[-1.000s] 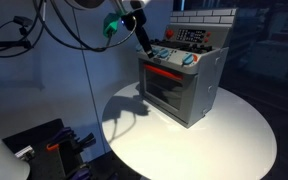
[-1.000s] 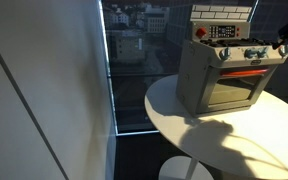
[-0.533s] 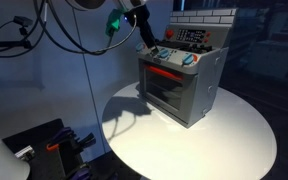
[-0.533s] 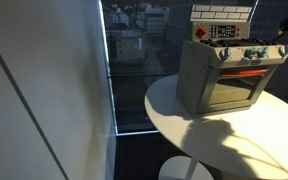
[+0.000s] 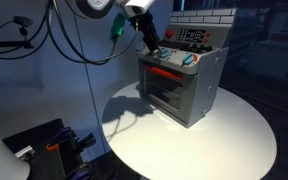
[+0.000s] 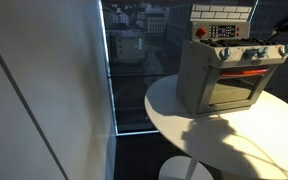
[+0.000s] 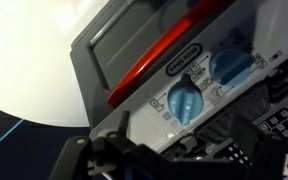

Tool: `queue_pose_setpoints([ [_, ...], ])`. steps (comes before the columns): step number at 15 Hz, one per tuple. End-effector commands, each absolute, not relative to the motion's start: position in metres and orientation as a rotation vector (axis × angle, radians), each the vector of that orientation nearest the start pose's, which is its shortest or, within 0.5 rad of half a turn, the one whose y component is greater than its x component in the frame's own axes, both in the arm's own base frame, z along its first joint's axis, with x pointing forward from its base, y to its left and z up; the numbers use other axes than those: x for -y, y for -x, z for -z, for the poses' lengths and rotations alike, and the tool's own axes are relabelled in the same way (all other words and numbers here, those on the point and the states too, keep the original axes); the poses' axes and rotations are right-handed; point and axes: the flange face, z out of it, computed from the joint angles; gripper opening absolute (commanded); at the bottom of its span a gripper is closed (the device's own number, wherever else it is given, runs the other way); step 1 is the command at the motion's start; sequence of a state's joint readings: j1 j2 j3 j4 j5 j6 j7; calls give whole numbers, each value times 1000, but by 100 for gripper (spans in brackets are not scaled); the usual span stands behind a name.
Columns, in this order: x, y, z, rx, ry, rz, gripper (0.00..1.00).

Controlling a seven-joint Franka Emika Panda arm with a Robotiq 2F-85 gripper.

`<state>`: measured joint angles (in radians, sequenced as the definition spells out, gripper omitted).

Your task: Turn the knob on the stove

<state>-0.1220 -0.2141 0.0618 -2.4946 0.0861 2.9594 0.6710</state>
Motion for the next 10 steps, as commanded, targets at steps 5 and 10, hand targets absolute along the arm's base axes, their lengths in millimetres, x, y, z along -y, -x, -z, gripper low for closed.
queue_pose_setpoints([
  [5, 35, -504, -434, -1151, 2449, 973, 100],
  [10, 34, -506, -430, -1162, 2434, 978, 92],
])
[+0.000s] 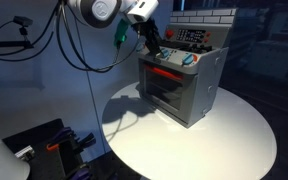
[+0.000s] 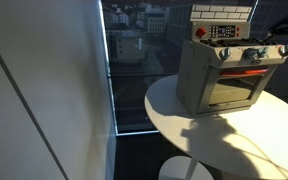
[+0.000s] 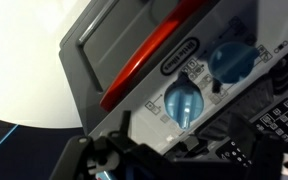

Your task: Turn the knob on the stove

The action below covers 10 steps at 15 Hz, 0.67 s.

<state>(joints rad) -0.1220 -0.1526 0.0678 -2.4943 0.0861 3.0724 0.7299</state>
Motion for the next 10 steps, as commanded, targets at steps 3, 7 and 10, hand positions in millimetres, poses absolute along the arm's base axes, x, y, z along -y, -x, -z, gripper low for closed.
queue_pose_setpoints([
  [3, 35, -507, -429, -1172, 2426, 975, 84],
  [7, 35, -507, -428, -1180, 2423, 973, 77],
  [10, 36, -508, -428, -1185, 2423, 970, 72],
])
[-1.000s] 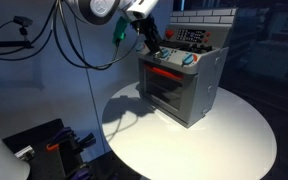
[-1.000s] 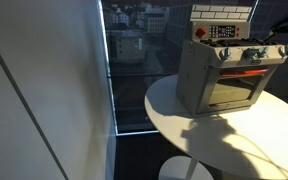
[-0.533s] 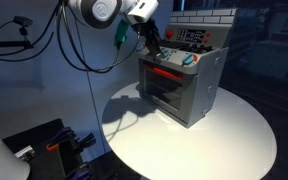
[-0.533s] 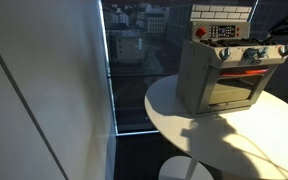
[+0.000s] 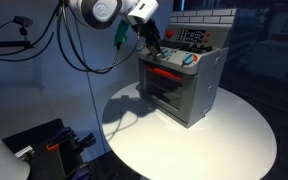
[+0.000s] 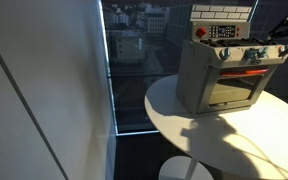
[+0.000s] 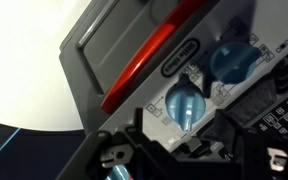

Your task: Turn the knob on the stove

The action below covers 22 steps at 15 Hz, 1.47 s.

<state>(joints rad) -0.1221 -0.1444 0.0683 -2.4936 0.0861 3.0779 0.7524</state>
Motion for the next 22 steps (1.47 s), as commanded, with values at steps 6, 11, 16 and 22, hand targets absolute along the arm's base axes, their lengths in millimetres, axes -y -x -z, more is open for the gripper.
queue_pose_setpoints([
  [6, 36, -511, -427, -1197, 2421, 961, 60],
  [11, 38, -511, -428, -1200, 2419, 965, 51],
  [16, 39, -512, -429, -1201, 2419, 970, 31],
  [22, 37, -513, -429, -1203, 2417, 970, 31],
])
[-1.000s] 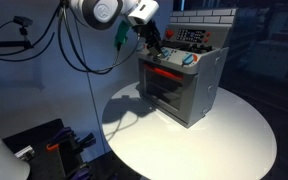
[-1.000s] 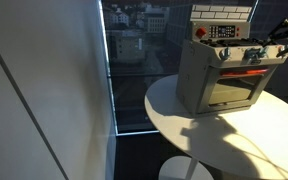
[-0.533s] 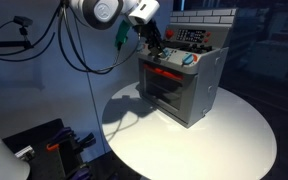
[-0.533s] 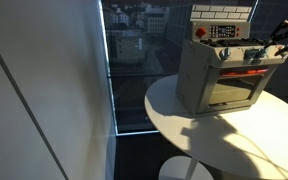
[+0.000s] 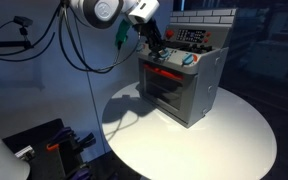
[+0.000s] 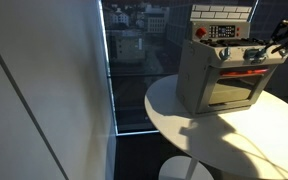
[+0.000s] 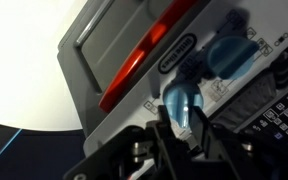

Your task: Turn the knob on the stove

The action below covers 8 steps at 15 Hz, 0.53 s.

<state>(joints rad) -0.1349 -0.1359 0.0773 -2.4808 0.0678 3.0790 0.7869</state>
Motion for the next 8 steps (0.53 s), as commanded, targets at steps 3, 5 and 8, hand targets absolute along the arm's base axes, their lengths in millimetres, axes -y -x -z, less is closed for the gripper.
queue_pose_setpoints([
  [3, 37, -513, -430, -1206, 2416, 969, 31],
  [5, 37, -514, -430, -1207, 2416, 969, 29],
  [8, 37, -515, -430, -1209, 2418, 969, 27],
])
